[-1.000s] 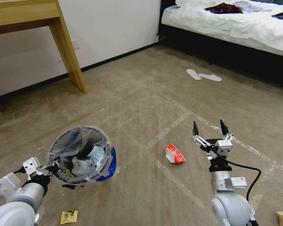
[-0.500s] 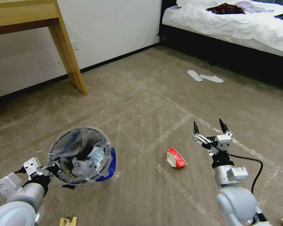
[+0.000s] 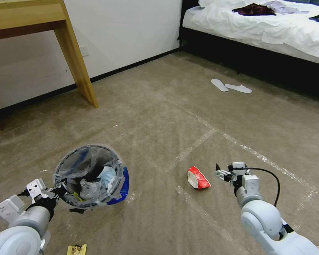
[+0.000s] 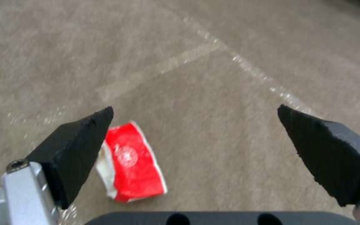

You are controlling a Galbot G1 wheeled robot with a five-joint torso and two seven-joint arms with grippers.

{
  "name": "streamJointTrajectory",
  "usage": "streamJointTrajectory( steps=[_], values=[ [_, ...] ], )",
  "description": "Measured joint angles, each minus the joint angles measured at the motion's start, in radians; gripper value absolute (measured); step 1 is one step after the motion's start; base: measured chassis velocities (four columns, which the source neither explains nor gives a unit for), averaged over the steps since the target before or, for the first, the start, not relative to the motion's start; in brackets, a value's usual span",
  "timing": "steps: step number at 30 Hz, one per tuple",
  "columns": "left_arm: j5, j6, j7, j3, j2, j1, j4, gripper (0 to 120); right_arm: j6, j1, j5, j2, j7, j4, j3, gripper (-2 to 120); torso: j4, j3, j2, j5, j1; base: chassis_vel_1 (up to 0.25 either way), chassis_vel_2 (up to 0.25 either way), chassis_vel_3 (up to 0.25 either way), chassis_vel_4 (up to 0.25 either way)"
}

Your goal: Pick up the trash bin and place the garbage on the floor into it.

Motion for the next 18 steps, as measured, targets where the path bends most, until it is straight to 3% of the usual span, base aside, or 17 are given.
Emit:
streamJointTrajectory(
  steps=[18],
  values=[
    [-0.001,0.000,0.000,-0.006,-0.002,0.008,-0.013,1,-0.187,0.154,0.124,-0.009,-0.026,-0.107,-0.098,100,0.0000,0.000,0.000,0.0000,0.000,0.000,0.000,0.000,0.000]
  ],
)
